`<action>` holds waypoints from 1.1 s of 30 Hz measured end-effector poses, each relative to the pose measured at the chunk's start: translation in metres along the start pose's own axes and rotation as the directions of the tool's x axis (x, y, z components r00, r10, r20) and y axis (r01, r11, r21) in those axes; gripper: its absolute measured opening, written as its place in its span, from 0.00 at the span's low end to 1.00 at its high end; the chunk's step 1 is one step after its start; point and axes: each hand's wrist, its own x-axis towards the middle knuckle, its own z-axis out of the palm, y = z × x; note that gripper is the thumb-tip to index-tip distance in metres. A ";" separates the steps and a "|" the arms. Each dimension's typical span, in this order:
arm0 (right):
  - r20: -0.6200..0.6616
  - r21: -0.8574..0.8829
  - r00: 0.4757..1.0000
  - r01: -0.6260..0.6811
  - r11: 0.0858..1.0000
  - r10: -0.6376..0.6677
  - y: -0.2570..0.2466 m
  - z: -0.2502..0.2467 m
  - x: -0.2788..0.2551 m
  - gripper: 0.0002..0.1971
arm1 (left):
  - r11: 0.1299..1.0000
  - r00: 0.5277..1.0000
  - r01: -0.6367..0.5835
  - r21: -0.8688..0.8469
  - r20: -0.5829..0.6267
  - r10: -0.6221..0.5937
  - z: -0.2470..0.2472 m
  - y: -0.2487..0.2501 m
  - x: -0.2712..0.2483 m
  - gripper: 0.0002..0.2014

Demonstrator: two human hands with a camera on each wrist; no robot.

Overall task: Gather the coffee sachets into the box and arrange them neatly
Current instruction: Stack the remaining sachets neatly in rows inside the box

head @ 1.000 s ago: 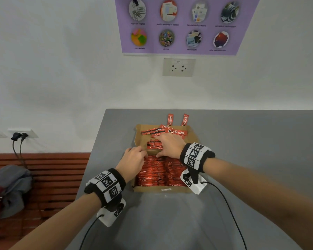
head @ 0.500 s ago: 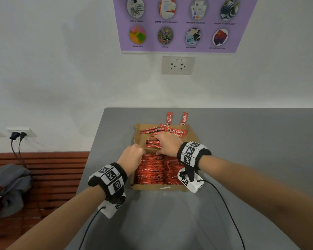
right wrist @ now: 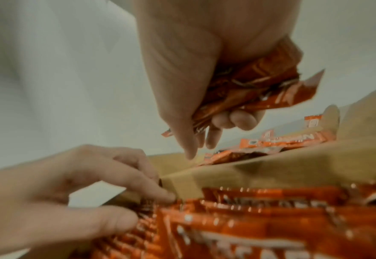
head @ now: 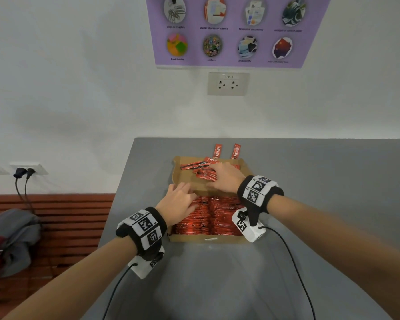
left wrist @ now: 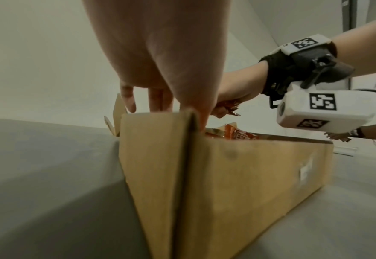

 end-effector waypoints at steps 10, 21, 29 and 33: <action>0.144 0.029 0.989 -0.016 0.999 0.012 0.025 -0.011 -0.031 0.22 | 0.991 0.992 -0.067 0.114 0.115 0.054 -0.004 0.013 0.003 0.24; 0.306 -0.035 0.951 -0.030 0.999 0.039 0.029 -0.002 -0.052 0.17 | 0.979 0.974 -0.199 -0.037 0.101 0.201 -0.003 0.038 -0.002 0.22; 0.344 0.053 0.939 -0.040 0.998 0.019 0.036 -0.016 -0.058 0.18 | 0.963 0.972 -0.231 -0.139 0.016 0.235 -0.005 0.040 -0.008 0.20; 0.360 -0.044 0.933 0.006 0.999 0.010 0.033 -0.012 -0.065 0.18 | 0.961 0.984 -0.167 -0.222 0.017 0.175 -0.006 0.048 0.002 0.17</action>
